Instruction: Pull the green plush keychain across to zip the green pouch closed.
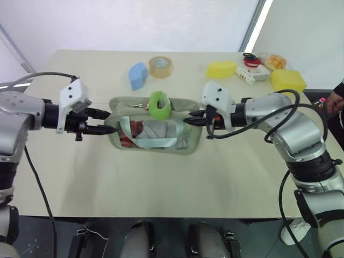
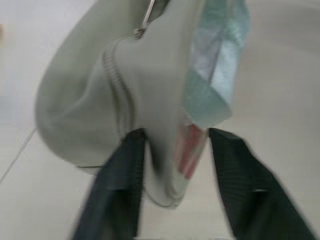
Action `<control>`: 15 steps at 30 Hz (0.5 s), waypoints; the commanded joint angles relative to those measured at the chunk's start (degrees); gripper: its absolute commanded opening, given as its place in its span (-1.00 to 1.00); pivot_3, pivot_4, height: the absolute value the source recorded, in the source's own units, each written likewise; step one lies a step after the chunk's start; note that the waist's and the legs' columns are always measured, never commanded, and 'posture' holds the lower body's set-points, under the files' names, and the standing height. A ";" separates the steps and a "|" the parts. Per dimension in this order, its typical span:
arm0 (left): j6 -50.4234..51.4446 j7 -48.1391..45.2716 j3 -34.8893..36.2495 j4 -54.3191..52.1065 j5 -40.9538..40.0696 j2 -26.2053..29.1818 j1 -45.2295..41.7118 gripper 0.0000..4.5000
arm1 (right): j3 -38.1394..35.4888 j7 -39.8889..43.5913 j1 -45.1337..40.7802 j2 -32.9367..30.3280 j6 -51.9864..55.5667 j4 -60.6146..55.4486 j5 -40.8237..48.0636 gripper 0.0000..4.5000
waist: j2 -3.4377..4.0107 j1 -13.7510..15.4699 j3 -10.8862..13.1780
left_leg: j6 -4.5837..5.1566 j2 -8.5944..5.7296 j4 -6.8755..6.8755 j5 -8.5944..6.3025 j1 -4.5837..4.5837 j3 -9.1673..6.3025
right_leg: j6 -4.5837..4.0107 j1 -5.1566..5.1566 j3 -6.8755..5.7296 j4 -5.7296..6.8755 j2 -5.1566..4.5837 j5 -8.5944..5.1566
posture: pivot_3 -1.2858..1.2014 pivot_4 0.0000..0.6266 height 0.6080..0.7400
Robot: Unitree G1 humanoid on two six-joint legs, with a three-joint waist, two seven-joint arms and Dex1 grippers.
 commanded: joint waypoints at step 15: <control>-2.79 -1.41 -1.98 1.69 1.65 -1.71 -3.72 -1.00 | -2.56 1.66 -9.43 0.65 -1.33 -4.26 2.09 0.19 | 0.02 -0.01 0.01 | 0.00 0.00 -0.01 0.00 -0.02 0.01 | 0.00 -0.05 0.00 0.02 0.00 0.00 | 0.03 -0.52 1.00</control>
